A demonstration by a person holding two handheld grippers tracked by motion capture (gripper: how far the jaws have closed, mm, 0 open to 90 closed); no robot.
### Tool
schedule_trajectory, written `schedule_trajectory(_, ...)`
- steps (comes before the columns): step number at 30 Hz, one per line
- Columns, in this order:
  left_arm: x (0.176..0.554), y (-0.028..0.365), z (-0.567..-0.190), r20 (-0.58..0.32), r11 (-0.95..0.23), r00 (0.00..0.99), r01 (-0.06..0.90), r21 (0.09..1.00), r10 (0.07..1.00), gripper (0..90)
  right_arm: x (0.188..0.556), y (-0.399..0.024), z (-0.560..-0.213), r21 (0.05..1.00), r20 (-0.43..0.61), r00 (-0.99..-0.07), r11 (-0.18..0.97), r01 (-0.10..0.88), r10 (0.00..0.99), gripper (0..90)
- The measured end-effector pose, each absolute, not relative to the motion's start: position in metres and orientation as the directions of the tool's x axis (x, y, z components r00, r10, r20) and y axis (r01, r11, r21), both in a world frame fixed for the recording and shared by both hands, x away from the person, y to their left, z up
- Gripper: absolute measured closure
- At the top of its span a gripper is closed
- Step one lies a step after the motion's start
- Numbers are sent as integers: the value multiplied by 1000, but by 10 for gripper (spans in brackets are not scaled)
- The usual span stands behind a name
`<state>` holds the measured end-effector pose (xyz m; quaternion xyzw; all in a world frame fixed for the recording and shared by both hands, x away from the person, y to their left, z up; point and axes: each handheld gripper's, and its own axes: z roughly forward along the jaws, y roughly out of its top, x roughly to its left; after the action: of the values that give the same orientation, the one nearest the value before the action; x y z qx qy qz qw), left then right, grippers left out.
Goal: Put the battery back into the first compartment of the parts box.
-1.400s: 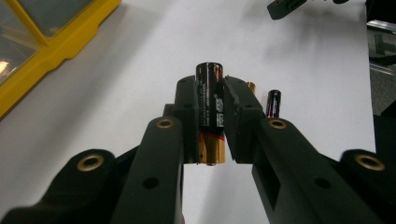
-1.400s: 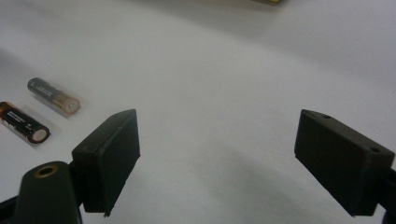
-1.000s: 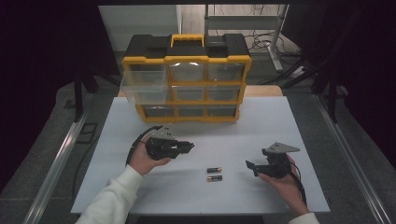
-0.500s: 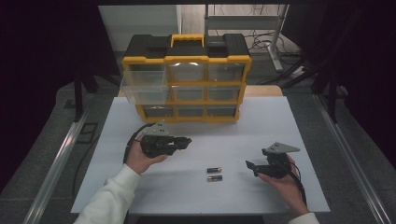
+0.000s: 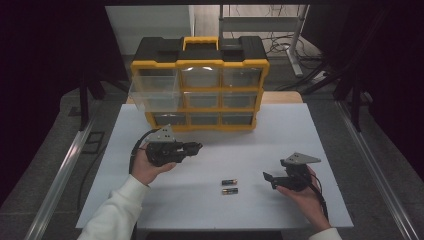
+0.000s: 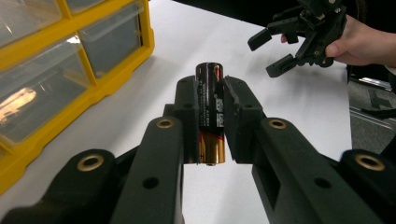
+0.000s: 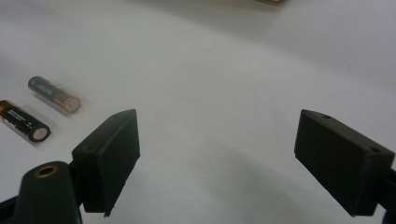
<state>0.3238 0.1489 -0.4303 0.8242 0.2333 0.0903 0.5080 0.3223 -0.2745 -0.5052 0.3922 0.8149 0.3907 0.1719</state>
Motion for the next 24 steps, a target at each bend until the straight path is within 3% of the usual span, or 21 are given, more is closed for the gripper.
schedule_trajectory(24, 319, 163, -412, -70, -303, 859, 254, 919, 508, 772, 322, -275, -505, 772, 27, -633, 386, 506, 774, 143)
